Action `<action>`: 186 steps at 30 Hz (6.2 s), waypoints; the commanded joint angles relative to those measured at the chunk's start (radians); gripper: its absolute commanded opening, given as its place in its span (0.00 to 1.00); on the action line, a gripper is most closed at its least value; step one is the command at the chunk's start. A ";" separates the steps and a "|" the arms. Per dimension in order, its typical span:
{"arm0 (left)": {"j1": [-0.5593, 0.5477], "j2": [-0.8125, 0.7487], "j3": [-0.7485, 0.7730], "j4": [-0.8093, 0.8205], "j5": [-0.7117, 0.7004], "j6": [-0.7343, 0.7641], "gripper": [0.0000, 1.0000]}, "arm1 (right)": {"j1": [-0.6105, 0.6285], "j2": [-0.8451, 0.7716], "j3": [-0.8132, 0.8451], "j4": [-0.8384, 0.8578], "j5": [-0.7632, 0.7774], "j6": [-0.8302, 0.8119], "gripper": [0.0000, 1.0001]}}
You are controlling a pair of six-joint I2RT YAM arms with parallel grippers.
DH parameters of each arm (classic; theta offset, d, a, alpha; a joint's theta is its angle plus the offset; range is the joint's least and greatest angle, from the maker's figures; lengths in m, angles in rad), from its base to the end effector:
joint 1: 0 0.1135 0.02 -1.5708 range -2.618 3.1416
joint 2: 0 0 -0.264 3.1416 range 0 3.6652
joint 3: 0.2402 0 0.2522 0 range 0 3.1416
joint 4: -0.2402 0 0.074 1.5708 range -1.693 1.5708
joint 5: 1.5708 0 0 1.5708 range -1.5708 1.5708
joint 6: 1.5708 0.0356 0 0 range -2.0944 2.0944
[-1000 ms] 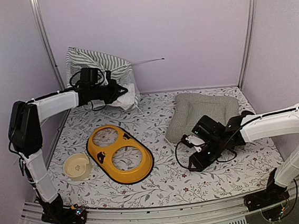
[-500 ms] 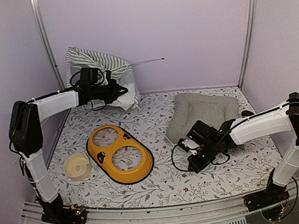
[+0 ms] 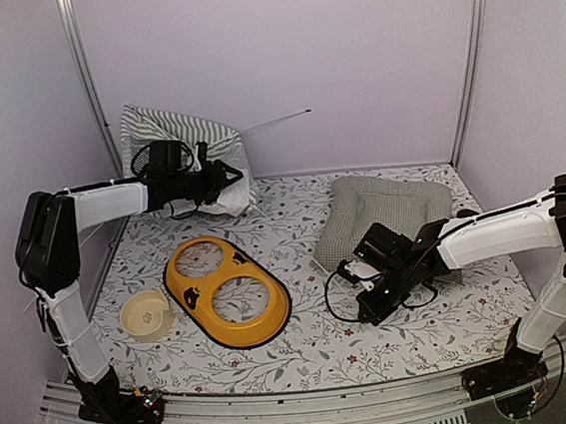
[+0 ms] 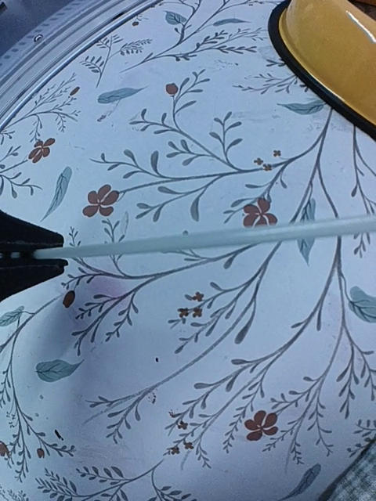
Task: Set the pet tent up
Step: Pass from the left arm to the right, then adjust the tent flap on the tent.
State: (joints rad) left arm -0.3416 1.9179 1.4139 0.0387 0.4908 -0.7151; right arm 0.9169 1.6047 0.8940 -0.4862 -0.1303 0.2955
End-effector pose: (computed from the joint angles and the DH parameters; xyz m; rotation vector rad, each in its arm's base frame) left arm 0.4160 -0.1657 0.2487 -0.0729 2.1778 -1.1355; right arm 0.1750 0.2359 0.1613 -0.9117 2.7234 0.4635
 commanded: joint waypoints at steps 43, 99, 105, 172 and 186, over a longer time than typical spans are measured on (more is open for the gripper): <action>-0.080 -0.016 0.048 -0.319 -0.567 0.217 0.56 | -0.004 0.069 0.121 0.021 0.002 -0.043 0.00; -0.227 -0.618 -0.552 -0.038 -0.492 -0.017 0.43 | -0.007 0.067 0.265 0.009 0.000 -0.068 0.00; -0.258 -0.402 -0.414 0.081 -0.581 0.012 0.39 | -0.005 0.047 0.324 -0.015 -0.010 -0.093 0.00; -0.001 -0.535 -0.688 0.009 -0.750 -0.078 0.00 | -0.004 0.081 0.528 -0.085 -0.056 -0.142 0.00; 0.070 -0.474 -0.545 -0.189 -0.981 -0.069 0.41 | 0.028 0.101 0.572 -0.119 -0.108 -0.197 0.00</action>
State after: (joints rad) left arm -0.2653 1.4776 0.8429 -0.1257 -0.4576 -0.7822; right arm 0.9371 1.6890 1.4078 -0.6849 -0.2314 0.1329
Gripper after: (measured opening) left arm 0.385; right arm 0.029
